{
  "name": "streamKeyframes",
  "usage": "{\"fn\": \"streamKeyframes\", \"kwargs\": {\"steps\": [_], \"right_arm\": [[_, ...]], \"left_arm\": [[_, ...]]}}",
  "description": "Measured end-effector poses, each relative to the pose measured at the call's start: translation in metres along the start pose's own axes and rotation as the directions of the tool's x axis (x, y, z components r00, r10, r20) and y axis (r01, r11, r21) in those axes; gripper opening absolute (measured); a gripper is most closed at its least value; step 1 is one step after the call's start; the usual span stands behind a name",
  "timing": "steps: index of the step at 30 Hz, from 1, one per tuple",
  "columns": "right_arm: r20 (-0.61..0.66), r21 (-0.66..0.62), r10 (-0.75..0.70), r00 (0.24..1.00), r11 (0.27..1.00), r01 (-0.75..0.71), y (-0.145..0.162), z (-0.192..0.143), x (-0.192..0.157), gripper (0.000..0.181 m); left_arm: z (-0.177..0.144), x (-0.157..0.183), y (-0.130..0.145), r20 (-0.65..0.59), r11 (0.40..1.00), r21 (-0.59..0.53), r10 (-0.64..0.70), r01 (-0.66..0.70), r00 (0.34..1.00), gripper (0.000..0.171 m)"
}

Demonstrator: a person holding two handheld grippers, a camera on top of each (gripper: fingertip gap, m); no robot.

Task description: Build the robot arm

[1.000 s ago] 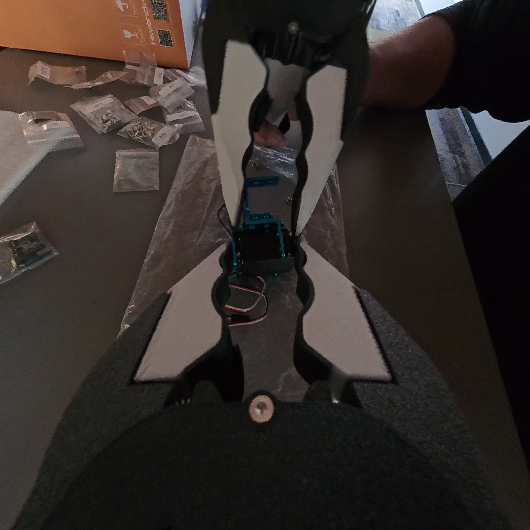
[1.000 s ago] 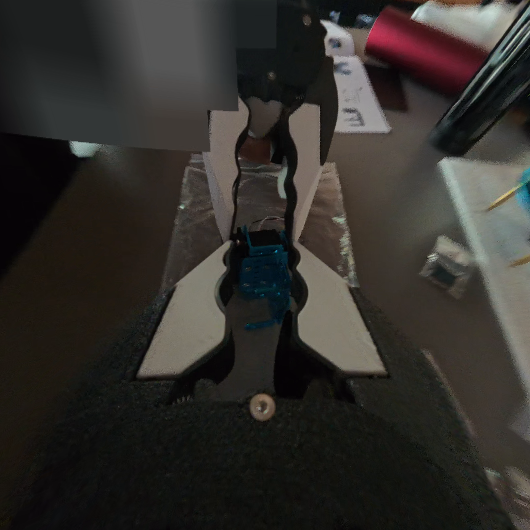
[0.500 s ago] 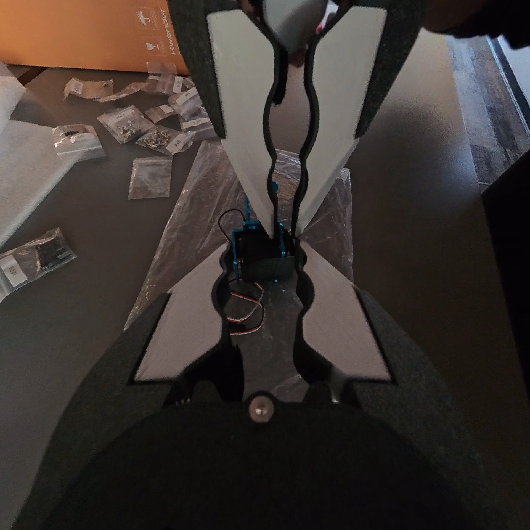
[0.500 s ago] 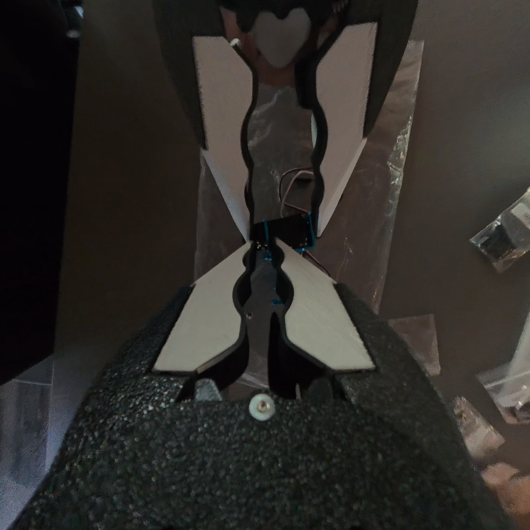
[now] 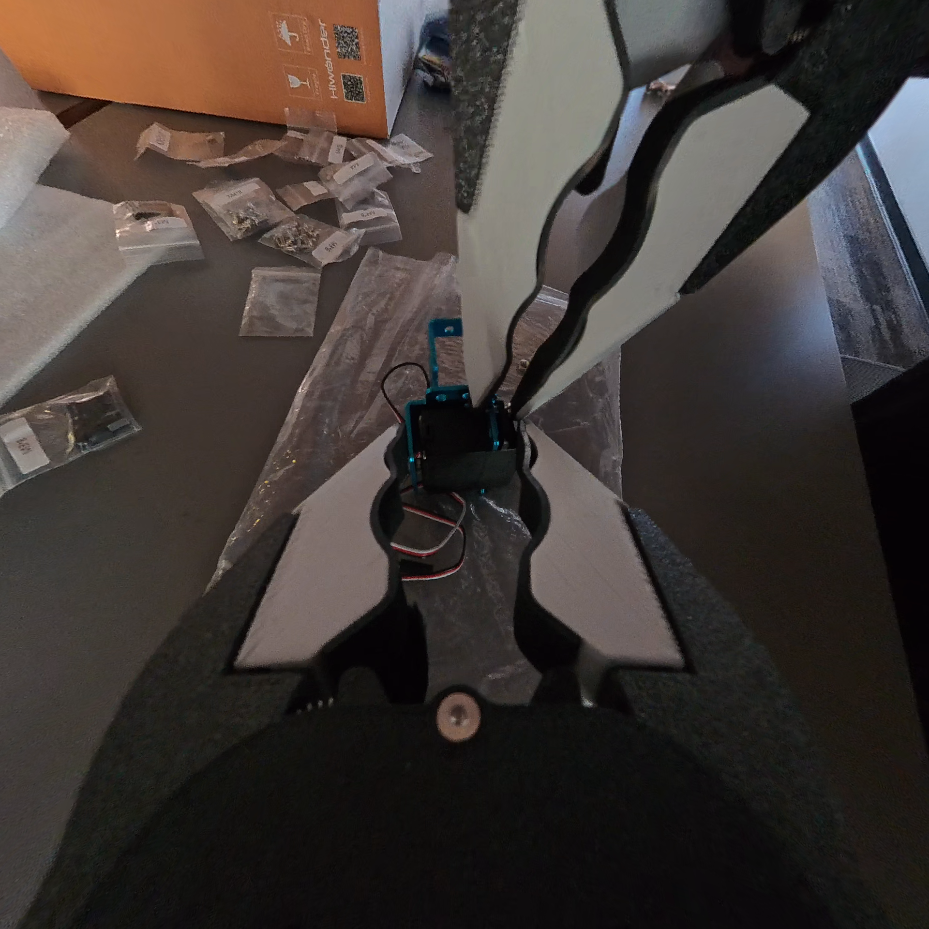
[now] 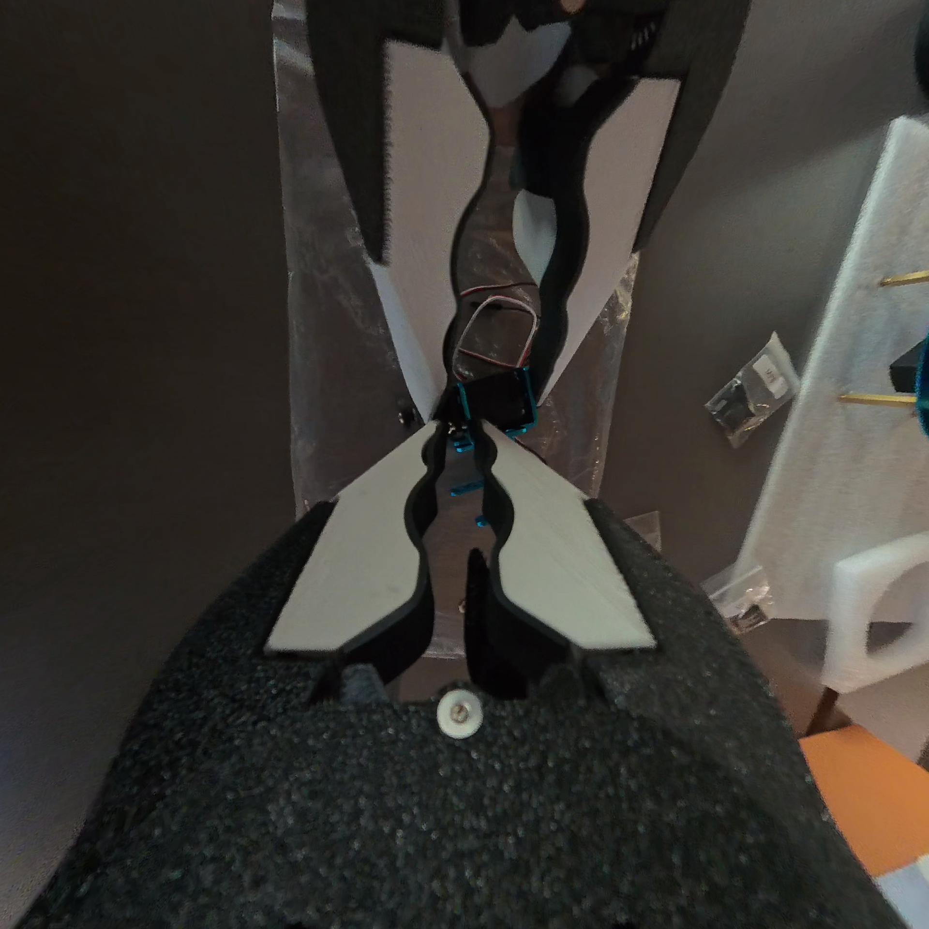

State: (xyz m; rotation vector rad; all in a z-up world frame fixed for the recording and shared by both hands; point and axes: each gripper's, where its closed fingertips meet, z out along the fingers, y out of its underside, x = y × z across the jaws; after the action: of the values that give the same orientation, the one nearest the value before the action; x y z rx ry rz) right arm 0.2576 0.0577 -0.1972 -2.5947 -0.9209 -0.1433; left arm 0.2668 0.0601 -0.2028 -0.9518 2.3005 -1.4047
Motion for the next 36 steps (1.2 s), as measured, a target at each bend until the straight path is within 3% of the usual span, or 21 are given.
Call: {"fn": "streamKeyframes", "kwargs": {"steps": [5,10,16,19,23,25,30,36], "right_arm": [[-0.088,0.000,-0.107,0.990,0.994,0.107,-0.003,0.000,0.001,0.009],[-0.121,0.002,-0.157,0.980,0.987,0.159,-0.003,-0.002,-0.004,0.008],[-0.105,0.143,-0.090,0.990,0.984,0.105,-0.002,-0.002,-0.012,0.009],[-0.093,0.223,0.041,0.995,0.975,-0.019,-0.003,-0.001,-0.010,0.012],[-0.090,0.334,0.137,0.986,0.937,-0.100,0.000,-0.003,0.003,0.043],[-0.062,0.368,0.161,0.985,0.921,-0.127,0.003,-0.002,0.009,0.055],[0.047,0.506,0.107,0.993,0.855,-0.116,0.002,0.002,0.002,0.038],[0.228,0.606,0.198,0.953,0.738,-0.298,0.001,0.004,0.005,0.036]], "left_arm": [[-0.002,-0.001,0.001,-0.023,1.000,0.005,-0.021,0.021,1.000,0.042],[-0.001,0.004,0.000,-0.003,0.999,0.010,0.049,-0.049,0.999,0.042],[-0.002,0.011,0.000,0.006,0.992,0.002,0.126,-0.126,0.992,0.042],[-0.002,0.011,0.000,0.003,0.988,0.018,0.155,-0.155,0.988,0.043],[-0.001,0.013,-0.001,0.009,0.984,0.027,0.176,-0.176,0.984,0.043],[-0.001,0.013,-0.001,0.004,0.985,0.028,0.168,-0.168,0.986,0.043],[-0.002,0.010,-0.001,-0.035,0.995,0.030,0.094,-0.093,0.995,0.043],[-0.002,0.006,0.000,-0.087,1.000,0.024,0.008,-0.005,0.996,0.043]]}}
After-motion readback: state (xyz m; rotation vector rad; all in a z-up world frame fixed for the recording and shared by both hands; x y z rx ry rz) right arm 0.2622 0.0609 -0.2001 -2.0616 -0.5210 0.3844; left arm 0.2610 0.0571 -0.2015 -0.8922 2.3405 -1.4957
